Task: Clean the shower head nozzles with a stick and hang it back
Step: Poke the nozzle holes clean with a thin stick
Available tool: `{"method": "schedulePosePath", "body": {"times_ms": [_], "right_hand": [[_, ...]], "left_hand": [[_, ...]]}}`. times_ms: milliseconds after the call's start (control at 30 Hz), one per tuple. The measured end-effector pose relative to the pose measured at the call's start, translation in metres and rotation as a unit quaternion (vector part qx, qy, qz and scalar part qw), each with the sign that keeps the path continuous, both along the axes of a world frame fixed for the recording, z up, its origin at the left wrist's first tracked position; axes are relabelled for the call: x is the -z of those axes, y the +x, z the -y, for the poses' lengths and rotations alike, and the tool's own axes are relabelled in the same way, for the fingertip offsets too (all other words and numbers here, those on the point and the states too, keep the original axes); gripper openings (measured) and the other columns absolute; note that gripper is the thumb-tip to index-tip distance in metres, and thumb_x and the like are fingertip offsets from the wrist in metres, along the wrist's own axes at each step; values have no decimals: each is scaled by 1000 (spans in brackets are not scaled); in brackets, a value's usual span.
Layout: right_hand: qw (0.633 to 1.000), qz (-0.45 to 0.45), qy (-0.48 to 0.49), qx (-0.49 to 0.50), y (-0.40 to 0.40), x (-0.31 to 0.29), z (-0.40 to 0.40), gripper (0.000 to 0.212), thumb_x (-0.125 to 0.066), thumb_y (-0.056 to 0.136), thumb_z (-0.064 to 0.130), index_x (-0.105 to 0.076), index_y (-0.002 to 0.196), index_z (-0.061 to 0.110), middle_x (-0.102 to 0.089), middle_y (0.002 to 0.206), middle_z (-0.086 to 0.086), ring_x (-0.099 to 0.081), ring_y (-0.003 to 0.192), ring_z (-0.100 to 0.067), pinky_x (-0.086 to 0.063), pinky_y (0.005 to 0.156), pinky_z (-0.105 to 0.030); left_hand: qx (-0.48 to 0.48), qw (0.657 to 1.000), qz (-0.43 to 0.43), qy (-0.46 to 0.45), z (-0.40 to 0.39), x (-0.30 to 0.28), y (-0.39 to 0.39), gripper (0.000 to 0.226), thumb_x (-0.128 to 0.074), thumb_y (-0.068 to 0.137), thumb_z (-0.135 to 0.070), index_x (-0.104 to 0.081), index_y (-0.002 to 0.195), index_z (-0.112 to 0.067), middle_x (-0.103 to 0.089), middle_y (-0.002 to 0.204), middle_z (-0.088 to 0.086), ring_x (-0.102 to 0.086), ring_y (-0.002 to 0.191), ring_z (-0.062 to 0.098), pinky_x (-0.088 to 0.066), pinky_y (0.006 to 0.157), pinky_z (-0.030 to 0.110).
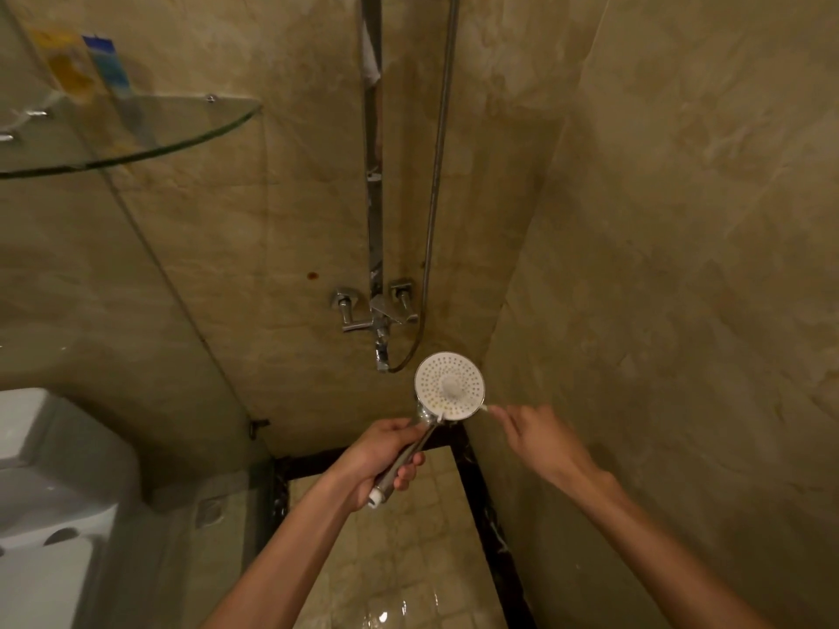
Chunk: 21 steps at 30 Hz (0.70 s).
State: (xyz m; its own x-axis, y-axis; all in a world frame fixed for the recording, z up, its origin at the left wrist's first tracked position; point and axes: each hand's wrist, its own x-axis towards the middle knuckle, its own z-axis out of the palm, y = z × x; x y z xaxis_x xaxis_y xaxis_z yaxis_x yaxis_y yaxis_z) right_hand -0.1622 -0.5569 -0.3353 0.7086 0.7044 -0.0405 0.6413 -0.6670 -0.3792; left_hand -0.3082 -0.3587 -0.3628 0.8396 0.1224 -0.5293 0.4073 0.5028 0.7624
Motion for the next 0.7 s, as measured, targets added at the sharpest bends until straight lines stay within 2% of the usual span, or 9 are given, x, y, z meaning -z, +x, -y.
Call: {"method": "schedulePosePath", "body": {"times_ms": [100, 167, 267, 400, 533, 700], "right_hand": [[999, -31, -23, -18, -20, 7, 7, 47, -32, 103, 51, -63, 79, 24, -58, 58, 2, -56, 49, -11, -53, 55, -33], [999, -10, -44, -21, -18, 5, 9, 47, -31, 103, 52, -62, 81, 25, -57, 59, 4, -58, 53, -11, -53, 58, -31], [997, 32, -66, -22, -6, -1, 5, 48, -28, 103, 52, -67, 93, 26, -58, 62, 7, -59, 55, -10, -55, 61, -33], [997, 32, -62, 36, 17, -9, 4, 47, -27, 105, 50, -68, 99, 28, -66, 74, 3, -63, 68, -16, -52, 68, -36], [999, -9, -39, 24, -5, 1, 1, 50, -31, 103, 52, -65, 82, 22, -59, 61, 4, -62, 57, -18, -55, 62, -41], [999, -12, -43, 10, -13, 10, 2, 52, -29, 102, 55, -63, 79, 24, -60, 62, 3, -60, 55, -14, -55, 59, -38]], "left_hand": [[-3, 1000, -5, 2, -2, 4, -1, 15, -52, 101, -21, -53, 104, -6, -51, 60, 8, -39, 33, 11, -34, 31, 18], [-2, 1000, -9, 2, -1, 7, -2, 15, -53, 100, -20, -53, 103, -5, -51, 59, 8, -39, 33, 11, -34, 31, 18], [-6, 1000, -12, -9, 0, 9, -2, 15, -53, 100, -20, -53, 106, -6, -50, 59, 8, -38, 33, 11, -33, 31, 17], [-8, 1000, -6, -18, -1, 9, 3, 15, -54, 100, -21, -52, 107, -8, -50, 58, 8, -38, 33, 11, -33, 31, 18], [-17, 1000, -5, -18, -4, 10, 5, 18, -53, 101, -21, -54, 111, -6, -50, 59, 8, -39, 34, 11, -34, 31, 18], [-20, 1000, -17, -17, -7, 13, 5, 21, -53, 101, -22, -56, 112, -5, -50, 60, 8, -40, 35, 11, -35, 32, 19]]}}
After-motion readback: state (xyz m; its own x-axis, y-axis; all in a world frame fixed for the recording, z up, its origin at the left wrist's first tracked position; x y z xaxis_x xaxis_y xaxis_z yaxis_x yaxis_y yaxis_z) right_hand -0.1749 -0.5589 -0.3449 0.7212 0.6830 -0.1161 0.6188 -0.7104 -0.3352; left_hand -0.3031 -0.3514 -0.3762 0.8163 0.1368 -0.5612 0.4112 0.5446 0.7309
